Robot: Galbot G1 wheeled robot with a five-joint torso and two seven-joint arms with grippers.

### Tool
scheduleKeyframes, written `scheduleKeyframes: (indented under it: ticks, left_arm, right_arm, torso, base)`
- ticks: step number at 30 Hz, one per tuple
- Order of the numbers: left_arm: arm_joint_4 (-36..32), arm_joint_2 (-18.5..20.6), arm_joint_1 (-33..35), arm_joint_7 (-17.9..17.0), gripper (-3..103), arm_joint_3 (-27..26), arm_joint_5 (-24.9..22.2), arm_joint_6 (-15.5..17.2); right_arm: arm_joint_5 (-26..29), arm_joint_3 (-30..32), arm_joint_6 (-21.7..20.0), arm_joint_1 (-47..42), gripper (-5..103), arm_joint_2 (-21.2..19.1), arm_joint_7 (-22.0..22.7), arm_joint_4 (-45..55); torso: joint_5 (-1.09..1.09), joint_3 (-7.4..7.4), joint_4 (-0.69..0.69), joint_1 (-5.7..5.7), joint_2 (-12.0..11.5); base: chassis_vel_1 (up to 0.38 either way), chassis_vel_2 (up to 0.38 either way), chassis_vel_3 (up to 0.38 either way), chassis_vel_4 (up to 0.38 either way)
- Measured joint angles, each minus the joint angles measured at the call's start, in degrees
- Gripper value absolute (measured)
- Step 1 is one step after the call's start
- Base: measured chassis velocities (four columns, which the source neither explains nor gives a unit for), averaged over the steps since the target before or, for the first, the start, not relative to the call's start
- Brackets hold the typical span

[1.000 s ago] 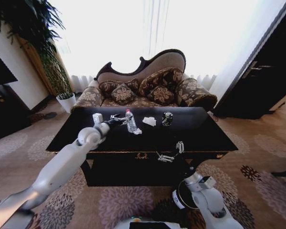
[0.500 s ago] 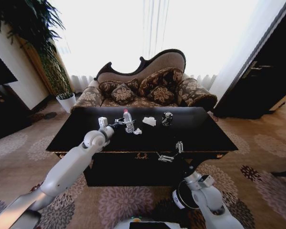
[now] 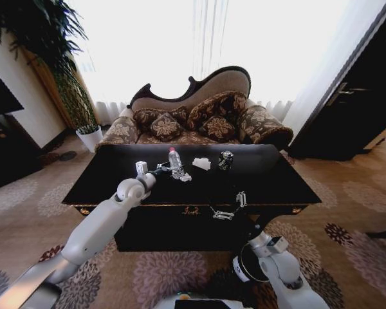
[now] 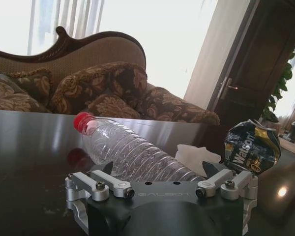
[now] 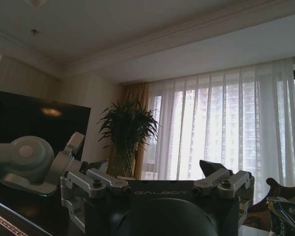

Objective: Move to the front of the table and place the trash on the table into the trash bin.

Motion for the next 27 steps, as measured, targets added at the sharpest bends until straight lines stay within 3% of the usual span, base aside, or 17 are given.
scheduleKeyframes:
  ticks: [11,14,20,27]
  left_arm:
    - [2.33,-0.96,-1.12,0.58,101,1.71,0.06,-0.31]
    - [2.49,-1.08,-1.16,0.6,94,1.72,0.06,-0.44]
    - [1.44,-0.45,-0.06,0.8,66,0.9,0.05,-0.62]
    - [-0.67,0.89,2.4,0.91,49,-1.27,0.15,-0.98]
  right_arm:
    - [0.04,0.1,0.11,0.1,100,0.0,-0.35,-0.4]
    - [0.05,0.1,0.12,0.09,100,0.0,-0.39,-0.41]
    - [0.05,0.13,0.19,0.03,100,-0.08,-0.45,-0.41]
    - [0.01,0.03,0.19,-0.13,100,-0.02,-0.46,0.05]
  torso:
    - [-0.01,0.0,0.01,0.0,0.0]
    - [0.0,0.0,0.0,0.0,0.0]
    - [0.0,0.0,0.01,0.0,0.0]
    - [-0.01,0.0,0.0,0.0,0.0]
  base:
    - [0.0,0.0,0.0,0.0]
    - [0.0,0.0,0.0,0.0]
    - [0.0,0.0,0.0,0.0]
    - [0.0,0.0,0.0,0.0]
